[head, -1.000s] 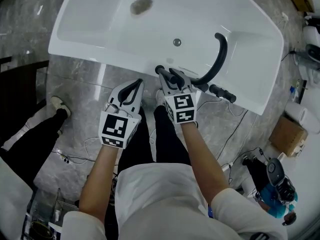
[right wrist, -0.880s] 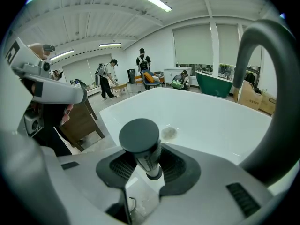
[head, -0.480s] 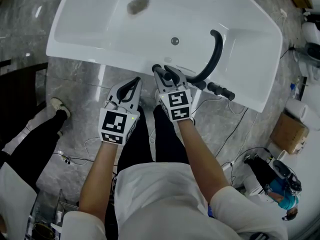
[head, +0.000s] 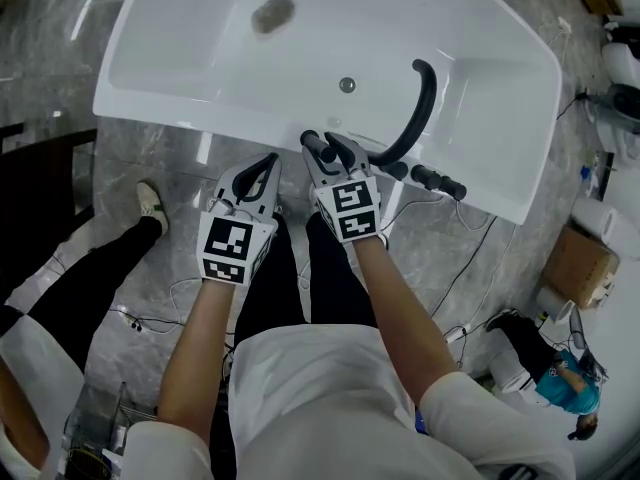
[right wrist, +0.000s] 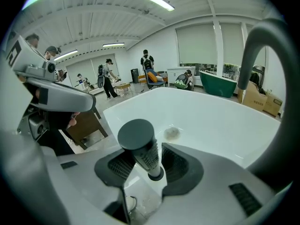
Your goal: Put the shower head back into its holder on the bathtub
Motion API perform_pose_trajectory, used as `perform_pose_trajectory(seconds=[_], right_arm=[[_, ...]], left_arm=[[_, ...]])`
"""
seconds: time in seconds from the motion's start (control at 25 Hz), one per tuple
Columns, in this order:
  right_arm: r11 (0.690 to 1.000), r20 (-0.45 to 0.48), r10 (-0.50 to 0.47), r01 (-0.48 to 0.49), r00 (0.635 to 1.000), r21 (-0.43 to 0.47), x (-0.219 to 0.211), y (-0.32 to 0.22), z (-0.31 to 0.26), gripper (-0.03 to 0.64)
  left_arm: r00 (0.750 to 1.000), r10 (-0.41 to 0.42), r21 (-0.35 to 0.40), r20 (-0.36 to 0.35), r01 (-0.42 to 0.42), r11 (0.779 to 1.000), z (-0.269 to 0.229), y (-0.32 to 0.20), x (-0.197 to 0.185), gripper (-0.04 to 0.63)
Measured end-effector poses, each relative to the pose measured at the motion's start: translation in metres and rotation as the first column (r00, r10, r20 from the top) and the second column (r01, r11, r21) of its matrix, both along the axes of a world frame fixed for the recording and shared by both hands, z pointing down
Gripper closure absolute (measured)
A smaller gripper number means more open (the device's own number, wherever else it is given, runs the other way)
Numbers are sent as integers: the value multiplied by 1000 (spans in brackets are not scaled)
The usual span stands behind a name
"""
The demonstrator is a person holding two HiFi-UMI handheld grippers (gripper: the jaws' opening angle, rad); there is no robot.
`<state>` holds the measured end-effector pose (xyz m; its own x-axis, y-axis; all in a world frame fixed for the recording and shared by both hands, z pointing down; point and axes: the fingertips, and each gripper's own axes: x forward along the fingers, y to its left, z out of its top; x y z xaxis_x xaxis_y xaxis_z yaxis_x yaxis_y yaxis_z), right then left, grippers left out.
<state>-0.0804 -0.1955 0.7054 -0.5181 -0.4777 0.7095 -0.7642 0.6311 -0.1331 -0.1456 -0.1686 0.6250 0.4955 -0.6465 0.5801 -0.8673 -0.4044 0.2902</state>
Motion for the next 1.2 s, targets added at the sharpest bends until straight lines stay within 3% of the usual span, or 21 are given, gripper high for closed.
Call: perform_pose_trajectory(seconds=[0.6,1.2], right_arm=[[999,30,-43,42,999,14,-3,9,-30,411],[994,91,-61,52,994,96,18,31,-129,434]], left_arm=[[1000,-19,26,20,18,999,-24,3,5,583],[997,-69,106,42,65,992,-100,18,12,583]])
